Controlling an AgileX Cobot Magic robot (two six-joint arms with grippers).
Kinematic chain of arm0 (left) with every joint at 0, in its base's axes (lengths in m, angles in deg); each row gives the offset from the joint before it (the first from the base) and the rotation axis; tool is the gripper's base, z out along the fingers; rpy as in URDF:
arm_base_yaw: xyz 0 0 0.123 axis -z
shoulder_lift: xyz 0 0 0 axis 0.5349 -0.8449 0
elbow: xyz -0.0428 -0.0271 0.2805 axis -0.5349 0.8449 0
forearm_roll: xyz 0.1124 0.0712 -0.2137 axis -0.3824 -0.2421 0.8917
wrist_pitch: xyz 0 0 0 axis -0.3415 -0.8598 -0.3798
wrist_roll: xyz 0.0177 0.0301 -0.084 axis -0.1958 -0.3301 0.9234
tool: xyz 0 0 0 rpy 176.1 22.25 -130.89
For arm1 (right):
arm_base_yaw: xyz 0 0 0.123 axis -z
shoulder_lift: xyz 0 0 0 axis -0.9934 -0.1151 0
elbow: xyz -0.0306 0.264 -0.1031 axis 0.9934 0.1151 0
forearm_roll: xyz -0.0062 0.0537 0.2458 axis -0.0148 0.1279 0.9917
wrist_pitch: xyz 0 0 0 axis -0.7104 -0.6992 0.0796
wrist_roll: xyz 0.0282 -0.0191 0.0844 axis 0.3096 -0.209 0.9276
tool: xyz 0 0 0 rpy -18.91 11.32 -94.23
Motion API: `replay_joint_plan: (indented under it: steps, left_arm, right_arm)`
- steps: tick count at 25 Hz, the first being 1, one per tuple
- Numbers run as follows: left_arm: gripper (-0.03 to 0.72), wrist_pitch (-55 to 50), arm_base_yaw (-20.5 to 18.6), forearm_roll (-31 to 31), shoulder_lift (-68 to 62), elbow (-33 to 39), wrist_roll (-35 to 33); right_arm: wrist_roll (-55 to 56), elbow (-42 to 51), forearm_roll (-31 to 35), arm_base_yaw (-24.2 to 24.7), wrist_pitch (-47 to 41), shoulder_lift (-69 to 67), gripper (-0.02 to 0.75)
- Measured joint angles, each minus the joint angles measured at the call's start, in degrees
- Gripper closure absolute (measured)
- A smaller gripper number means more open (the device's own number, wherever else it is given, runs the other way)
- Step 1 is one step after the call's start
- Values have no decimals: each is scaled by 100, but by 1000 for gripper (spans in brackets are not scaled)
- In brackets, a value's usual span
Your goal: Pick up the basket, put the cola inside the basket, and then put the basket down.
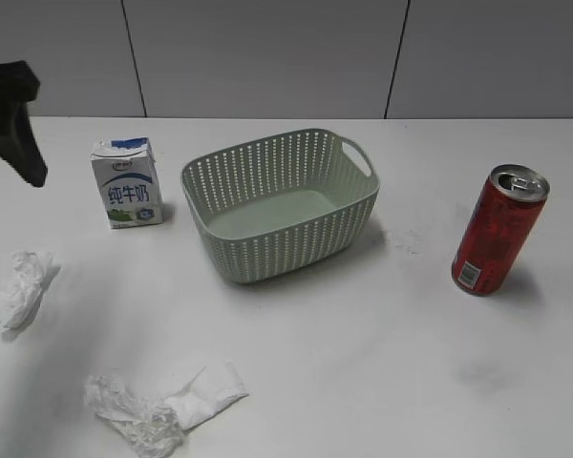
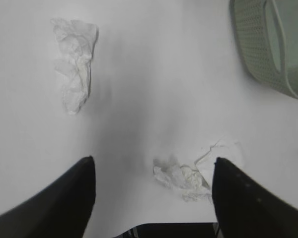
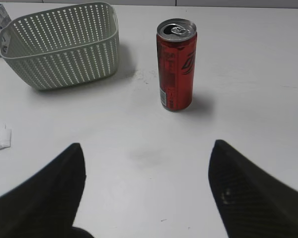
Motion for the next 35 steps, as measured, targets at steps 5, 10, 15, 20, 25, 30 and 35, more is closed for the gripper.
replay_joint_plan:
  steps: [5, 10, 15, 20, 25, 30, 35]
  left_arm:
    - [135, 45, 717, -413, -760, -635, 940]
    - [135, 315, 1256, -413, -1539, -1262, 1504]
    - [135, 326, 1556, -408, -2442, -1967, 1777]
    - [135, 342, 1604, -448, -3000, -2382, 1988]
    - [135, 681, 1604, -549, -3297, -2393, 2289]
    - [135, 1080, 1591, -483, -3636, -2400, 2525]
    - [137, 1191, 1433, -254, -3985, -2405, 2559]
  right_arm:
    - [0, 0, 0, 0, 0, 0, 152]
    - [0, 0, 0, 0, 0, 0, 152]
    - [0, 0, 0, 0, 0, 0, 152]
    - [0, 0, 0, 0, 0, 0, 152]
    - [0, 0, 0, 0, 0, 0, 152]
    - [0, 0, 0, 0, 0, 0, 152]
    - [0, 0, 0, 0, 0, 0, 151]
